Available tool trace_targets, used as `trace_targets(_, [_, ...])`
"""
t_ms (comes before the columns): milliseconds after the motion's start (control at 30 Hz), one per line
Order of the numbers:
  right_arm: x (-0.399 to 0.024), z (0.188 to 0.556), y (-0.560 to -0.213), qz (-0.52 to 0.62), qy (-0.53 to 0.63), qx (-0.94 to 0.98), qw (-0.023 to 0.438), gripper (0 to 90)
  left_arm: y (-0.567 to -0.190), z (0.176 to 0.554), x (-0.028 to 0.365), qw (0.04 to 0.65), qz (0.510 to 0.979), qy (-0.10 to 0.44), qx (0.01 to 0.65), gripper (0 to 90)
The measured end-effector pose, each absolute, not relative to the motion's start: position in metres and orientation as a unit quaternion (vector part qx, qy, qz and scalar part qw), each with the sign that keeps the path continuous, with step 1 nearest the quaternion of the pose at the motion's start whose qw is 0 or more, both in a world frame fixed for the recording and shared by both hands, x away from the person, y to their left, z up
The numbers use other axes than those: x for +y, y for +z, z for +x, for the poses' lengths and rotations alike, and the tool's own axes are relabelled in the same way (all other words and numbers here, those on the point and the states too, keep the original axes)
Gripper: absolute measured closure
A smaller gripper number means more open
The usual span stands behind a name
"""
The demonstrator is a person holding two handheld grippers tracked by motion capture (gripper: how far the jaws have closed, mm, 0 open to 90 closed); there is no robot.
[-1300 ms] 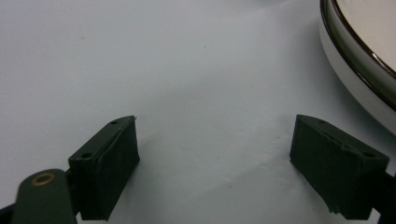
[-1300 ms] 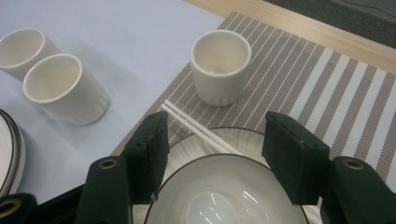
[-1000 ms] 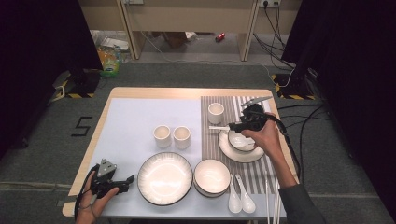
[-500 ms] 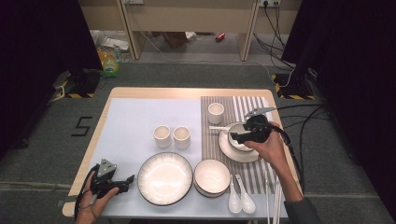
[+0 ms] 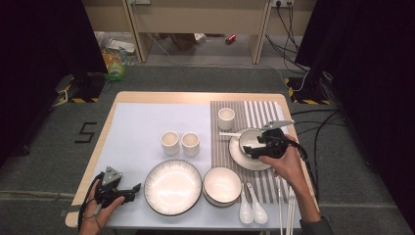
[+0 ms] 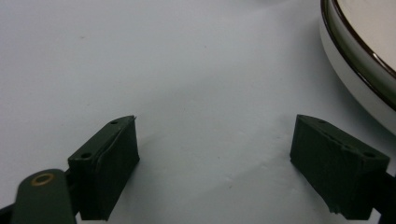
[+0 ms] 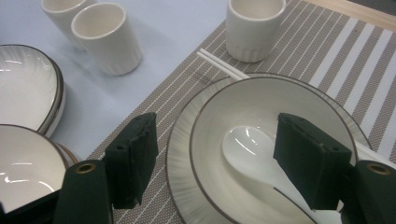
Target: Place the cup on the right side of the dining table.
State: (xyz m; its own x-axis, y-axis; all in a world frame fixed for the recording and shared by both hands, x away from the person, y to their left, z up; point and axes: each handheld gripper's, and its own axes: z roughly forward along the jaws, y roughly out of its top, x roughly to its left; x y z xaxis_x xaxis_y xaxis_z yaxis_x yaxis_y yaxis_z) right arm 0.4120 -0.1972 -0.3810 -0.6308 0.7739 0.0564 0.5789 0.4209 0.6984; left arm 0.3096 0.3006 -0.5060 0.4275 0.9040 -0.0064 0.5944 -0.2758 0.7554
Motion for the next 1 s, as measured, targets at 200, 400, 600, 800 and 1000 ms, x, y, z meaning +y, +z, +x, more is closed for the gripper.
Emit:
trace_targets(200, [-0.198,0.404,-0.385,0.401,0.356,0.833,0.14,30.5,-0.506,0.31,0.301,0.352,0.768,0.22,0.488,14.1])
trace_targets(400, [-0.201,0.396,-0.392,0.4,0.354,0.834,0.135,30.3,-0.506,0.31,0.3,0.352,0.768,0.22,0.488,14.1])
trace_targets(600, [-0.203,0.391,-0.395,0.402,0.35,0.836,0.133,30.2,-0.506,0.31,0.3,0.353,0.768,0.22,0.488,14.0])
trace_targets(800, [-0.21,0.38,-0.397,0.402,0.347,0.837,0.135,30.1,-0.506,0.309,0.3,0.351,0.767,0.226,0.487,14.1])
trace_targets(1000, [-0.216,0.369,-0.401,0.404,0.349,0.834,0.137,30.1,-0.506,0.309,0.3,0.351,0.767,0.224,0.487,14.1])
